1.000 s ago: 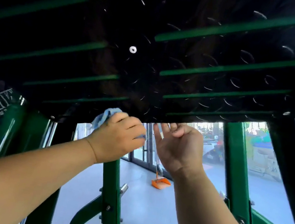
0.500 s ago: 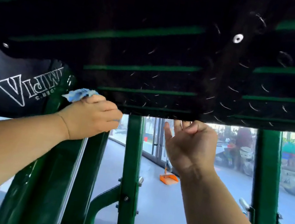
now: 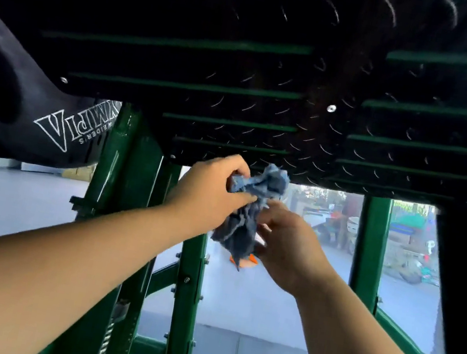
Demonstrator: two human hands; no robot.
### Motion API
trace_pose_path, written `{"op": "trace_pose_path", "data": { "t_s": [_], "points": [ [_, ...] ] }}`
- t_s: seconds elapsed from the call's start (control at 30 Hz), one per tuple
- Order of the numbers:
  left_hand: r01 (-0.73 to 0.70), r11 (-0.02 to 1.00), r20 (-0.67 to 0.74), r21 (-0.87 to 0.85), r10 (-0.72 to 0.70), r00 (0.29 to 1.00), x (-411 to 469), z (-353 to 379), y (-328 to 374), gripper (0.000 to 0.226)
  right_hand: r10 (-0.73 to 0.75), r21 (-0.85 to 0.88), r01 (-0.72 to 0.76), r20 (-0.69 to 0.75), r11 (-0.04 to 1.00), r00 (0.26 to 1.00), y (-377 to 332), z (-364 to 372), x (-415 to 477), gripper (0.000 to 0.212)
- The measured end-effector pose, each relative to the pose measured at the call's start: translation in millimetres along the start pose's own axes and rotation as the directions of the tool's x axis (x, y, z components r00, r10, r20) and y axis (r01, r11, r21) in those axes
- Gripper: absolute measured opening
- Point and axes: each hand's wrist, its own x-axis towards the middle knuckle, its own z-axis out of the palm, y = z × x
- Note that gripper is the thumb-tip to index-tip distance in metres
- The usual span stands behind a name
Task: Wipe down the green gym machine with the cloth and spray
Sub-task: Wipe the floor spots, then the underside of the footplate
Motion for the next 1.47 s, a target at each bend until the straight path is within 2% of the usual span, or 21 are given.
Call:
{"op": "trace_pose_path", "data": {
  "t_s": [0.07, 0.13, 0.2, 0.27, 0.33, 0.43, 0.53, 0.6, 0.7, 0.83, 0.9, 0.97, 1.1, 1.17, 1.27, 1.37, 1.4, 1.47],
  "points": [
    [0.147, 0.969, 0.001, -0.197, -0.150, 0.989, -15, 1, 16, 0.021, 0.038, -0.139, -0.039, -0.010, 0.989, 0.999, -7, -6, -26, 0.023],
    [0.311, 0.876, 0.042, -0.369, -0.319, 0.947, -35, 4, 31, 0.027, 0.064, -0.219, -0.075, -0.061, 0.973, 0.996, -15, -15, -56, 0.023],
    [0.416, 0.756, 0.142, -0.505, -0.403, 0.904, -53, 5, 46, 0.031, 0.075, -0.241, -0.087, -0.061, 0.966, 0.995, -22, -21, -79, 0.025],
    [0.490, 0.623, 0.259, -0.610, -0.428, 0.866, -70, 8, 67, 0.024, 0.081, -0.285, -0.097, -0.067, 0.954, 0.994, -32, -26, -107, 0.027],
    [0.540, 0.534, 0.353, -0.650, -0.417, 0.837, -79, 11, 85, 0.015, 0.101, -0.313, -0.134, -0.119, 0.940, 0.988, -40, -28, -127, 0.025],
    [0.563, 0.459, 0.433, -0.687, -0.364, 0.825, -93, 16, 116, 0.016, 0.119, -0.259, -0.169, -0.198, 0.951, 0.973, -53, -33, -158, 0.021],
    [0.525, 0.506, 0.406, -0.684, -0.334, 0.851, -103, 24, 139, 0.011, 0.119, -0.197, -0.165, -0.229, 0.966, 0.966, -67, -36, -182, 0.022],
    [0.533, 0.540, 0.424, -0.652, -0.322, 0.846, -107, 30, 153, 0.005, 0.079, -0.231, -0.142, -0.260, 0.963, 0.962, -78, -38, -196, 0.027],
    [0.601, 0.513, 0.541, -0.614, -0.281, 0.793, -110, 27, 173, 0.013, 0.013, -0.328, -0.132, -0.341, 0.935, 0.940, -96, -39, -216, 0.011],
    [0.601, 0.495, 0.616, -0.628, -0.156, 0.772, -115, 20, 191, 0.018, -0.026, -0.366, -0.174, -0.482, 0.914, 0.876, -115, -48, -237, 0.021],
    [0.634, 0.481, 0.673, -0.606, -0.115, 0.731, -120, 20, 199, 0.023, -0.038, -0.365, -0.198, -0.550, 0.910, 0.835, -120, -52, -251, 0.022],
    [0.637, 0.512, 0.716, -0.576, -0.059, 0.696, -127, 14, 207, 0.020, -0.075, -0.375, -0.193, -0.594, 0.907, 0.801, -126, -58, -265, 0.028],
    [0.610, 0.615, 0.805, -0.499, 0.071, 0.588, -136, 8, 222, 0.015, -0.052, -0.370, -0.175, -0.528, 0.912, 0.848, -135, -62, -302, 0.037],
    [0.571, 0.686, 0.830, -0.450, 0.085, 0.552, -142, 7, 239, 0.022, -0.047, -0.367, -0.191, -0.550, 0.910, 0.834, -145, -60, -327, 0.032],
    [0.467, 0.756, 0.803, -0.459, 0.129, 0.582, -150, 9, 260, 0.025, 0.055, -0.322, -0.272, -0.550, 0.907, 0.833, -155, -58, -348, 0.022],
    [0.339, 0.815, 0.731, -0.469, 0.142, 0.668, -168, 19, 300, 0.028, 0.102, -0.365, -0.310, -0.491, 0.878, 0.865, -170, -72, -393, 0.050],
    [0.277, 0.855, 0.689, -0.439, 0.122, 0.715, -170, 25, 307, 0.029, 0.094, -0.393, -0.308, -0.476, 0.867, 0.874, -172, -75, -403, 0.059],
    [0.168, 0.942, 0.601, -0.290, 0.043, 0.798, -167, 33, 313, 0.045, 0.059, -0.397, -0.267, -0.465, 0.878, 0.884, -173, -79, -415, 0.067]
  ]
}}
